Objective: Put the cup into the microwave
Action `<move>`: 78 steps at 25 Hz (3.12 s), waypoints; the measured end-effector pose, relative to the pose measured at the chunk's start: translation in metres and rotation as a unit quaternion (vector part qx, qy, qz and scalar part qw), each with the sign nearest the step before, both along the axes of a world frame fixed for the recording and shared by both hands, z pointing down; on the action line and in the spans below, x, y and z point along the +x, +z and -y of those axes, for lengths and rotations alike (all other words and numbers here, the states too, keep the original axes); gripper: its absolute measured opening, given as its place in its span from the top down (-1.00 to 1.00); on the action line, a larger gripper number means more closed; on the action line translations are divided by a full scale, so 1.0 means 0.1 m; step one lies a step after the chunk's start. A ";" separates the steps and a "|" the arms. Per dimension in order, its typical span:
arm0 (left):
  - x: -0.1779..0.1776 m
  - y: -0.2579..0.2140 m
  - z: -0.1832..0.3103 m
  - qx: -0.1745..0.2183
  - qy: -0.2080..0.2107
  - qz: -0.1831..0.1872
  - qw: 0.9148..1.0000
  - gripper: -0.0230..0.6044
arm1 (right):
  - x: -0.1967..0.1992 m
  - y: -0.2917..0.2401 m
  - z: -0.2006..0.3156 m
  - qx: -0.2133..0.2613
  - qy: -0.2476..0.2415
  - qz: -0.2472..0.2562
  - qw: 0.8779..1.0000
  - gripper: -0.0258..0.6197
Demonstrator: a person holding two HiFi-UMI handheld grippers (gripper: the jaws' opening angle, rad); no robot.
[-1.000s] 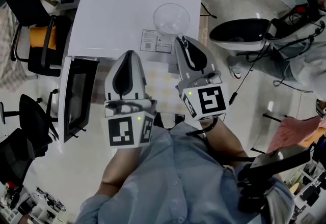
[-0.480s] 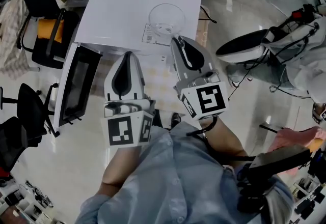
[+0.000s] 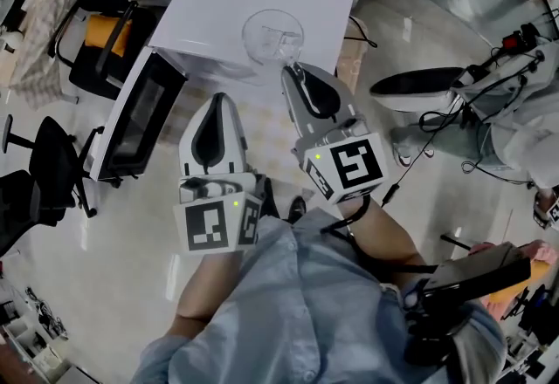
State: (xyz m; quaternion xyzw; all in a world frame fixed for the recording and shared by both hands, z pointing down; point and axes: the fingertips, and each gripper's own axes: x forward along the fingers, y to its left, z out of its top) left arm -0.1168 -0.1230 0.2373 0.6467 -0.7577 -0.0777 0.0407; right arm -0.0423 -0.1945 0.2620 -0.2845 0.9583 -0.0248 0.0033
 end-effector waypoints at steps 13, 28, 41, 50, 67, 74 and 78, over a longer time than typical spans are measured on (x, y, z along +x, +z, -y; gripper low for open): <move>-0.35 0.15 -0.48 -0.002 -0.033 0.005 0.999 0.91 | -0.34 0.23 -0.44 -0.012 -0.034 0.000 0.999 0.83; -1.10 0.32 -0.34 -0.003 0.068 0.019 0.998 0.91 | -1.03 0.47 -0.56 -0.009 0.040 0.010 0.999 0.83; -1.36 0.75 -0.06 -0.011 0.109 0.015 0.994 0.91 | -1.25 1.03 -0.41 -0.029 0.076 0.002 0.997 0.83; -1.40 1.07 0.02 -0.010 0.125 0.017 0.992 0.91 | -1.31 1.44 -0.36 -0.036 0.090 -0.006 0.995 0.83; -1.51 1.63 0.13 -0.020 0.141 -0.002 0.990 0.91 | -1.46 2.26 -0.20 -0.066 0.106 -0.030 0.992 0.83; -1.59 1.74 0.23 -0.030 0.140 -0.007 0.990 0.91 | -1.53 2.39 -0.07 -0.074 0.107 -0.038 0.991 0.83; -1.65 1.75 0.27 -0.035 0.139 -0.012 0.990 0.91 | -1.57 2.41 -0.01 -0.079 0.111 -0.043 0.990 0.83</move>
